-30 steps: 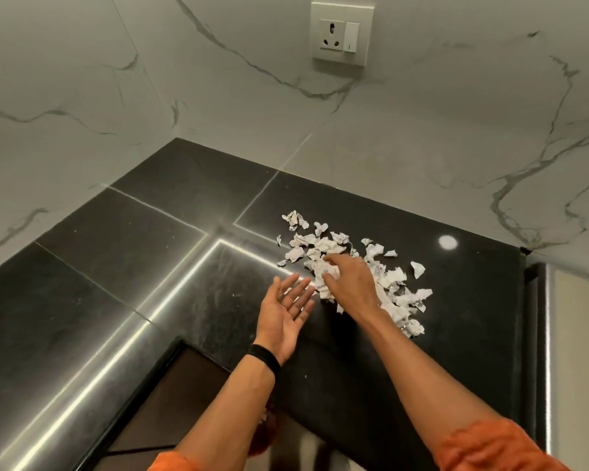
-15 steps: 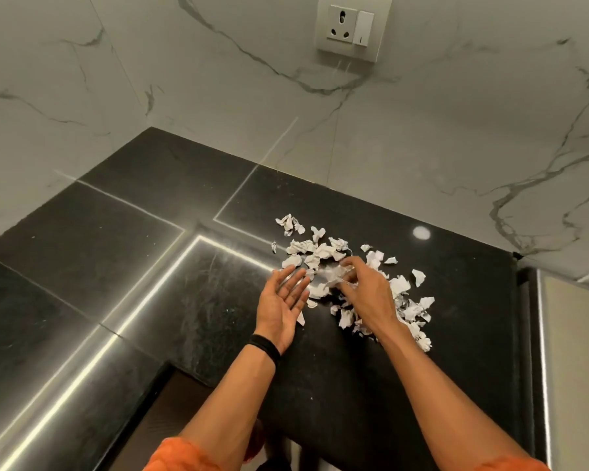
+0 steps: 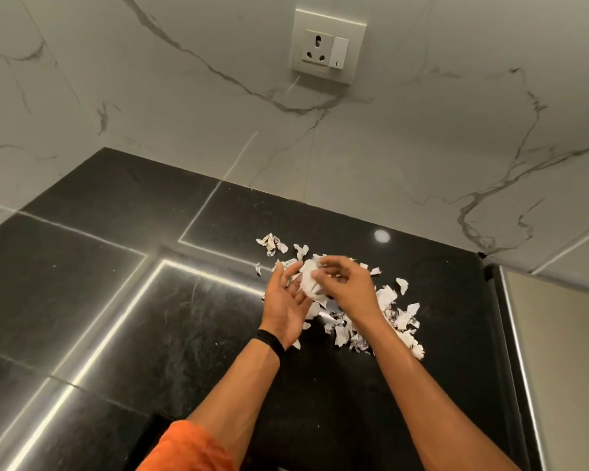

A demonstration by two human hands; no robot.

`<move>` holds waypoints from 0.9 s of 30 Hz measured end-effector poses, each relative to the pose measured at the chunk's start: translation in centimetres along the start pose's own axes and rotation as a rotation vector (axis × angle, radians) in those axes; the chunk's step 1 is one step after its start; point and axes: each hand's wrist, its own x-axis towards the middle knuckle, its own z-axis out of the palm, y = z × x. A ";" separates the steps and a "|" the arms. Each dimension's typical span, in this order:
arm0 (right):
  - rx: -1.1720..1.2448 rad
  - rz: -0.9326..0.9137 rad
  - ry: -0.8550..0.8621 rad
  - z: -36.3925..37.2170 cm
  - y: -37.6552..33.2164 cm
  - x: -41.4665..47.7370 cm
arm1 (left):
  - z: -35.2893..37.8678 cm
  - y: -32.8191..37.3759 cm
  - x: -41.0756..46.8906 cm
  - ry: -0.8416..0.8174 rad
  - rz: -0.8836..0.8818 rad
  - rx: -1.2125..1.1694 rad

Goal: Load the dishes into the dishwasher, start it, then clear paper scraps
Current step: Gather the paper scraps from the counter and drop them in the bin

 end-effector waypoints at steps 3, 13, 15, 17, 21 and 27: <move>-0.037 0.013 -0.086 1.7 0.7 0.7 | 0.4 0.3 0.4 -0.035 -0.051 -0.107; 0.058 0.155 -0.315 2.0 -1.3 3.9 | -0.7 1.7 1.9 -0.034 -0.069 -0.205; 0.030 0.169 -0.370 2.5 -0.8 4.0 | -0.7 1.8 2.3 -0.063 -0.082 -0.227; -0.010 0.135 -0.304 2.6 -0.6 4.1 | -0.8 1.8 2.5 -0.076 -0.084 -0.237; -0.026 0.090 -0.127 1.9 -0.6 5.4 | -1.1 1.9 3.3 -0.039 -0.075 -0.293; -0.713 -0.138 -0.124 -0.2 3.1 8.8 | -1.3 1.9 4.7 0.047 -0.069 -0.307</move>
